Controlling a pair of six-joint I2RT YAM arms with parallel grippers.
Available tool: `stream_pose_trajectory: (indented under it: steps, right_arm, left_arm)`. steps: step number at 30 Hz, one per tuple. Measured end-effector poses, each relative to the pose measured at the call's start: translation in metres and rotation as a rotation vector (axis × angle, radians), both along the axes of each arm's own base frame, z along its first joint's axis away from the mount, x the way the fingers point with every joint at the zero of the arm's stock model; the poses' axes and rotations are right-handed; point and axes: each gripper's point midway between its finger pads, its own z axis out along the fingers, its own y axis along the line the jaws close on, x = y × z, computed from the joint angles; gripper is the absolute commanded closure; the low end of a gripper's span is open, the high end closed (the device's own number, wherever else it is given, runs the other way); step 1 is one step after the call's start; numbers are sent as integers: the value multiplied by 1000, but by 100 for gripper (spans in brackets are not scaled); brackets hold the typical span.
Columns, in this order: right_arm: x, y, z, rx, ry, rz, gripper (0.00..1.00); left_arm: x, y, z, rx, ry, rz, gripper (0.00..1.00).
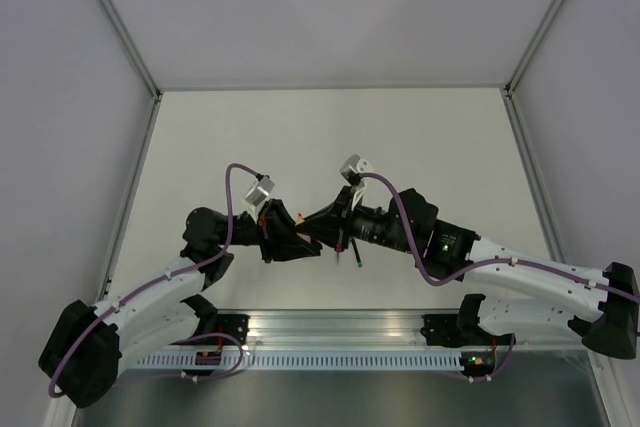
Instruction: Insert the pens into the pen caps
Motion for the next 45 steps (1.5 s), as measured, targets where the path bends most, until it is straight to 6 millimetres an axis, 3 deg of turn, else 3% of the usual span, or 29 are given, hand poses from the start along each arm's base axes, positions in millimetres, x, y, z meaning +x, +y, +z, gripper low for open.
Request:
stream_pose_trajectory:
  steps: [5, 8, 9, 13, 16, 22, 30, 36, 41, 45]
  right_arm:
    - [-1, 0, -1, -3, -1, 8, 97]
    - [-1, 0, -3, -10, 2, 5, 76]
    - [-1, 0, -3, -13, 2, 1, 64]
    - [12, -6, -9, -46, -14, -72, 48]
    - [22, -15, -12, -69, -19, -146, 46]
    - [37, -33, 1, -47, -40, -256, 49]
    - [37, -19, -21, -104, -22, -214, 53]
    - [33, -9, -30, -116, -4, -167, 65]
    - [35, -11, -29, -115, -5, -178, 46]
    - [34, -24, -16, -97, -28, -208, 42]
  left_arm:
    - [-2, 0, -1, -2, 6, -5, 98]
    - [-2, 0, -2, -1, 14, -2, 98]
    - [-1, 0, -3, -1, 17, 2, 98]
    - [4, -2, -8, 7, 49, 35, 98]
    - [11, -3, -15, 31, 85, 68, 98]
    - [12, -4, -20, 49, 97, 71, 98]
    - [10, -5, -20, 47, 90, 60, 98]
    - [9, -5, -20, 43, 82, 48, 98]
    - [6, -4, -18, 38, 71, 31, 98]
    - [5, -4, -17, 37, 74, 27, 98]
